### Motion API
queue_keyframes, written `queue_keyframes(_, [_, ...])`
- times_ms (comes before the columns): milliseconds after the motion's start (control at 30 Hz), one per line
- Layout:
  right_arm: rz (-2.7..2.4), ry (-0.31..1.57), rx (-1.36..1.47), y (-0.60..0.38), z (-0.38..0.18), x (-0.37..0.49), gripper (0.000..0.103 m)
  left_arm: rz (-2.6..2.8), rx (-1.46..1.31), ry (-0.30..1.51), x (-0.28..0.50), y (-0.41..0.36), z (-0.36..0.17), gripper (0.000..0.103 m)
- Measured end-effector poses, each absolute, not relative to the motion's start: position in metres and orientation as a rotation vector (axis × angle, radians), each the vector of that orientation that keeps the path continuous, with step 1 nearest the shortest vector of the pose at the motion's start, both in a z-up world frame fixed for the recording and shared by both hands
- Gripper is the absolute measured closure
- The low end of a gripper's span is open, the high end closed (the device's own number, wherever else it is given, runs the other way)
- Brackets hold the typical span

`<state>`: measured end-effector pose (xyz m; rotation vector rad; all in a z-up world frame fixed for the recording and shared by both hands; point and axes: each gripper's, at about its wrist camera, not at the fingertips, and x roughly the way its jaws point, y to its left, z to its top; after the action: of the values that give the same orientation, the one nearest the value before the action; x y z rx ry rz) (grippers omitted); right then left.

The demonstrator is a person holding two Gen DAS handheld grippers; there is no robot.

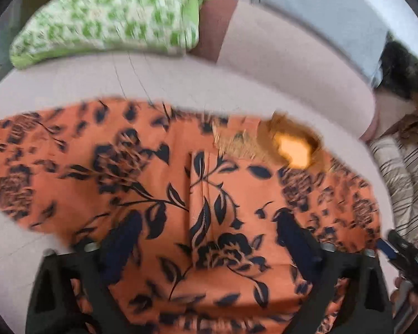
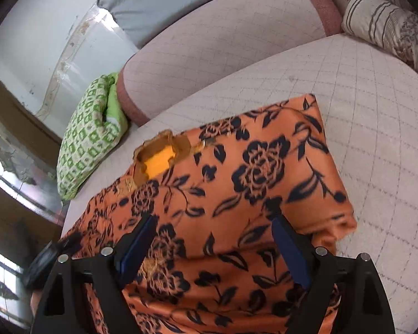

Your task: Fold small clothes

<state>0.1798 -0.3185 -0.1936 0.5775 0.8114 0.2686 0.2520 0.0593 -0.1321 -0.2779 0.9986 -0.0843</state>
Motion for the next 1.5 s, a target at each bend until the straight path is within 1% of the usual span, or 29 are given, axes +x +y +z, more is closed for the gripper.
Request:
queue_keyframes(33, [0.276,0.814,0.557,-0.318,-0.195,0.18,0.016,-0.077,-0.27,1.062,0.26,0.057,-0.144,0.063])
queue_keyframes(67, [0.276,0.819,0.534,-0.317,-0.196,0.181,0.016,-0.049,-0.244,1.068,0.262,0.056,-0.147,0.069])
queue_keyframes(100, [0.271,0.823,0.519,-0.317,-0.197,0.181,0.016,-0.054,-0.239,1.049,0.261,0.056,-0.145,0.079])
queue_keyframes(133, [0.274,0.827,0.507,-0.317,-0.197,0.182,0.016,-0.075,-0.245,1.05,0.262,0.055,-0.142,0.095])
queue_keyframes(167, [0.277,0.825,0.5,-0.316,-0.196,0.183,0.016,-0.074,-0.247,1.04,0.261,0.055,-0.137,0.095])
queue_keyframes(300, [0.287,0.793,0.479,-0.31,-0.184,0.184,0.016,-0.062,-0.121,0.861,0.251,0.043,-0.105,0.095])
queue_keyframes(367, [0.294,0.767,0.487,-0.307,-0.177,0.184,0.016,-0.036,-0.078,0.831,0.248,0.042,-0.105,0.095])
queue_keyframes(400, [0.284,0.761,0.491,-0.306,-0.177,0.186,0.016,-0.018,-0.065,0.854,0.251,0.043,-0.113,0.094])
queue_keyframes(433, [0.265,0.774,0.494,-0.305,-0.181,0.191,0.013,-0.004,-0.063,0.931,0.258,0.046,-0.13,0.088])
queue_keyframes(467, [0.247,0.808,0.488,-0.303,-0.189,0.198,0.007,-0.01,-0.08,1.01,0.263,0.05,-0.145,0.086])
queue_keyframes(500, [0.237,0.871,0.481,-0.301,-0.201,0.206,0.006,-0.029,-0.119,0.968,0.255,0.057,-0.144,0.078])
queue_keyframes(533, [0.224,0.953,0.485,-0.3,-0.216,0.214,0.006,-0.026,-0.128,0.958,0.248,0.062,-0.139,0.055])
queue_keyframes(567, [0.224,0.96,0.492,-0.301,-0.219,0.214,0.006,-0.028,-0.147,0.953,0.243,0.068,-0.133,0.046])
queue_keyframes(600, [0.228,0.926,0.486,-0.301,-0.215,0.21,0.006,-0.048,-0.186,0.927,0.234,0.079,-0.125,0.041])
queue_keyframes(667, [0.215,0.912,0.491,-0.301,-0.207,0.206,0.006,-0.084,-0.262,0.838,0.209,0.113,-0.107,0.037])
queue_keyframes(700, [0.211,0.898,0.495,-0.302,-0.203,0.202,0.006,-0.076,-0.291,0.814,0.199,0.131,-0.101,0.032])
queue_keyframes(800, [0.2,0.877,0.456,-0.296,-0.193,0.19,0.006,0.025,-0.495,0.738,0.172,0.22,-0.101,0.031])
queue_keyframes(833, [0.197,0.862,0.442,-0.293,-0.19,0.181,0.006,0.096,-0.612,0.721,0.159,0.266,-0.107,0.031])
queue_keyframes(900, [0.199,0.851,0.438,-0.287,-0.187,0.169,0.006,0.198,-0.767,0.692,0.145,0.326,-0.122,0.031])
queue_keyframes(1033, [0.195,0.847,0.46,-0.279,-0.189,0.144,0.006,0.354,-1.041,0.653,0.131,0.419,-0.158,0.032])
queue_keyframes(1167, [0.194,0.857,0.471,-0.273,-0.192,0.131,0.006,0.354,-1.107,0.622,0.137,0.438,-0.163,0.033])
queue_keyframes(1200, [0.192,0.859,0.473,-0.273,-0.193,0.13,0.006,0.368,-1.109,0.621,0.142,0.438,-0.162,0.039])
queue_keyframes(1233, [0.19,0.861,0.474,-0.273,-0.193,0.129,0.006,0.392,-1.104,0.633,0.147,0.441,-0.164,0.063])
queue_keyframes(1267, [0.188,0.86,0.474,-0.274,-0.192,0.128,0.006,0.426,-1.092,0.653,0.152,0.446,-0.167,0.084])
queue_keyframes(1300, [0.187,0.858,0.475,-0.275,-0.192,0.128,0.006,0.441,-1.113,0.695,0.158,0.449,-0.174,0.096])
queue_keyframes(1333, [0.186,0.855,0.474,-0.276,-0.191,0.127,0.006,0.445,-1.154,0.685,0.161,0.452,-0.18,0.096])
queue_keyframes(1400, [0.18,0.847,0.468,-0.28,-0.189,0.125,0.006,0.465,-1.119,0.674,0.164,0.452,-0.175,0.097])
queue_keyframes(1467, [0.171,0.842,0.463,-0.285,-0.189,0.123,0.006,0.501,-0.969,0.659,0.169,0.437,-0.149,0.097])
queue_keyframes(1500, [0.17,0.835,0.469,-0.288,-0.188,0.122,0.006,0.499,-0.845,0.623,0.172,0.418,-0.124,0.097])
